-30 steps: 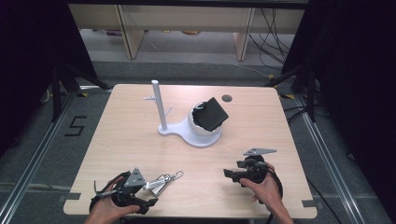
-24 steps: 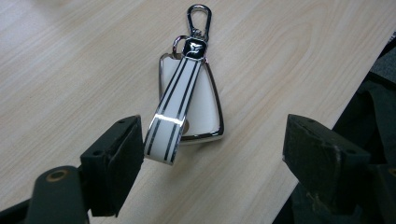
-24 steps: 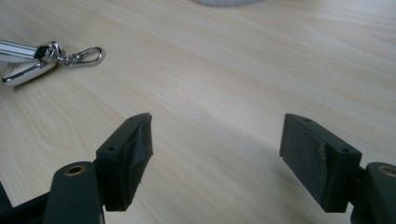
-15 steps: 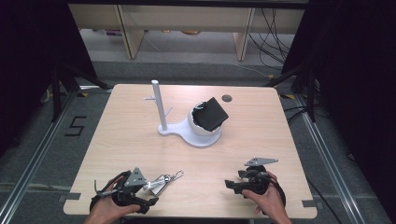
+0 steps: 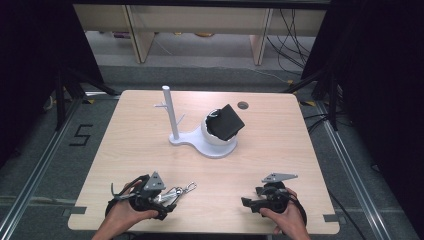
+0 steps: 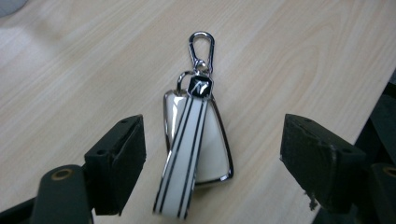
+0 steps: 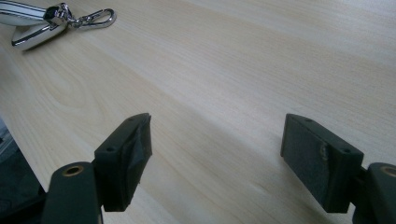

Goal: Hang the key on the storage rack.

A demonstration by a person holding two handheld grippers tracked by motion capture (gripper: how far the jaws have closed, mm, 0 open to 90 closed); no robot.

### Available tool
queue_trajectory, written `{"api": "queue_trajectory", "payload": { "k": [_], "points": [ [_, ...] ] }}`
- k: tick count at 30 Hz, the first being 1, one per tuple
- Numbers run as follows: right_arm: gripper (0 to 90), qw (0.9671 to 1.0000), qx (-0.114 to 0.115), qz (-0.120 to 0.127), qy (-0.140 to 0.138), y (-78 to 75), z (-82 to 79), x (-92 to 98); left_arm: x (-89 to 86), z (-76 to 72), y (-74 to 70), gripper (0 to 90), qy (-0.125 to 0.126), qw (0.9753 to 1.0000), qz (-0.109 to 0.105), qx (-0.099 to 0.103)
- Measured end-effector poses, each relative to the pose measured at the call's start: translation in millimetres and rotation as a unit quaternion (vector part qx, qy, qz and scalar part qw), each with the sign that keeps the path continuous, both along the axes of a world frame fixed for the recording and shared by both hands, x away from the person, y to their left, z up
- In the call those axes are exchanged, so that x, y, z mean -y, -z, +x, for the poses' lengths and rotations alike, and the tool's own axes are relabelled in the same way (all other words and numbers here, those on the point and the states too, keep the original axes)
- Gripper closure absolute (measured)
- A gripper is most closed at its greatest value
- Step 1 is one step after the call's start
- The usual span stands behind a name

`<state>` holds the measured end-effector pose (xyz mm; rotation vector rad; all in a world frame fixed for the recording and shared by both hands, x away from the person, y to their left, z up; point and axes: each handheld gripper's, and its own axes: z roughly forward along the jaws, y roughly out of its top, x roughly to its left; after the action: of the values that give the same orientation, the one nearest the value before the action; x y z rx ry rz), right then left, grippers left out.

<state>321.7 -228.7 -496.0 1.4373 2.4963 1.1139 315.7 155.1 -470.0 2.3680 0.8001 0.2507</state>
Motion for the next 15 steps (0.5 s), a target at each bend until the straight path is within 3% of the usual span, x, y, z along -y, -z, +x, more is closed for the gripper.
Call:
{"api": "queue_trajectory", "payload": {
  "k": [5, 6, 7, 8, 11, 13, 15],
  "points": [
    [25.5, 0.9999, 0.006, 0.003, -0.012, 0.6, 1.5, 0.1, 14.5, 13.0, -3.7, 28.3, 0.022, 0.9996, 0.017, -0.001],
    [25.6, 0.9999, -0.004, 0.009, -0.012, -0.1, 0.7, -0.2, 22.1, 21.0, -5.6, 30.0, 0.038, 0.9986, 0.036, -0.002],
    [25.6, 0.9999, -0.004, 0.009, -0.012, -0.1, 0.7, -0.2, 22.1, 21.0, -5.6, 30.7, 0.038, 0.9986, 0.036, -0.002],
    [25.7, 0.9999, -0.002, 0.015, -0.004, 0.0, -0.5, -1.8, 29.4, 28.5, -8.0, 32.0, 0.049, 0.9970, 0.059, -0.014],
    [25.8, 0.9999, -0.007, 0.007, -0.003, -1.1, -0.9, -1.6, 36.8, 34.8, -8.8, 35.6, 0.054, 0.9955, 0.074, -0.023],
    [25.8, 0.9999, 0.007, 0.004, -0.007, 0.9, 0.2, -1.2, 44.5, 41.7, -8.1, 38.2, 0.061, 0.9931, 0.093, -0.037],
    [25.9, 0.9998, 0.011, 0.004, -0.014, 1.0, 0.5, -1.3, 51.0, 47.0, -5.5, 40.5, 0.064, 0.9915, 0.107, -0.037]
  ]
}}
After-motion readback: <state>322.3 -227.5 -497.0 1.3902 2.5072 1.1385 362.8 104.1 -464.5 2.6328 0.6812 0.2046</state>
